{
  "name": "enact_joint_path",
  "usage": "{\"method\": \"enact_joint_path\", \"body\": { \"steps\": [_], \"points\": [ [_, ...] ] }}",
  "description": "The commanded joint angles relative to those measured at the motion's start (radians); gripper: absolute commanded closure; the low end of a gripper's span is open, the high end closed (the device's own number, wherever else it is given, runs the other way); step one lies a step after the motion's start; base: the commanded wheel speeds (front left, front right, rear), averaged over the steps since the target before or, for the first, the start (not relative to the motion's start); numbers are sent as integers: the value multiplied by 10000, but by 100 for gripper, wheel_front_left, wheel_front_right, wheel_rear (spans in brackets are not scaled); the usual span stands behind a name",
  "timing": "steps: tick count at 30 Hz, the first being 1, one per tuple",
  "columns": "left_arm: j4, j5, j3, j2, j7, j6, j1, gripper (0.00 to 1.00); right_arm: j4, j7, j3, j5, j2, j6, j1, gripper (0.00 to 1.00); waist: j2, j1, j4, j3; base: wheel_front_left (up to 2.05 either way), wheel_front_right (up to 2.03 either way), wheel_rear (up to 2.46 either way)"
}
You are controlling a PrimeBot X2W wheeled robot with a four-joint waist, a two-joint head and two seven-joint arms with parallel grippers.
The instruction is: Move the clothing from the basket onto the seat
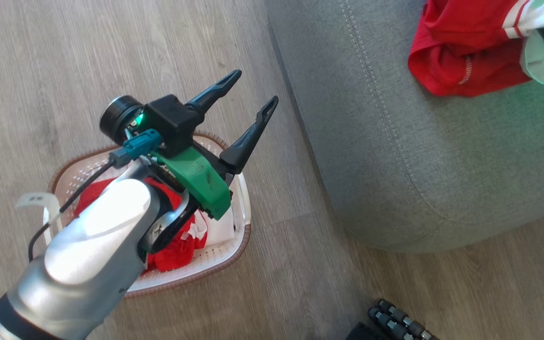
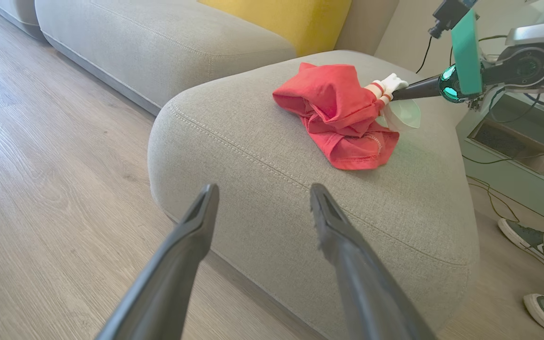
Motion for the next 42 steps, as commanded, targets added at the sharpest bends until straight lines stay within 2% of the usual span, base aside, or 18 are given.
{"method": "enact_joint_path", "body": {
  "steps": [1,2,3,4,13,23,33,42],
  "points": [
    [-315,-79,330,193,-87,59,-284,0,-86,43,76,100,-361,-4,60,89,0,-1,-28,-82,0,0,0],
    [-301,-90,329,190,-102,68,-269,0,-84,77,125,136,-372,-4,41,60,0,-1,-47,-130,0,0,0],
    [-283,-104,327,185,-120,74,-250,0,-86,109,176,166,-383,-4,25,8,0,-1,-67,-182,0,0,0],
    [-263,-120,324,179,-143,77,-229,0,-83,165,242,187,-396,-4,23,0,0,-1,-88,-240,0,0,0],
    [-9,-331,373,152,-434,157,97,0,-309,951,879,533,-642,-4,205,0,0,-1,-347,-1056,0,0,0],
    [164,-635,531,255,-795,369,701,0,-1393,1088,1474,801,-1403,-4,448,0,0,-1,-489,-2182,0,0,0],
    [167,-886,650,248,-1138,606,1256,0,-2719,-358,1312,865,-2142,-4,683,0,0,-1,-122,-3141,0,0,0],
    [134,-1136,878,368,-1436,893,1783,0,-3952,-1769,481,652,-2930,-4,1674,0,0,-1,863,-3846,0,0,0]
  ]
}}
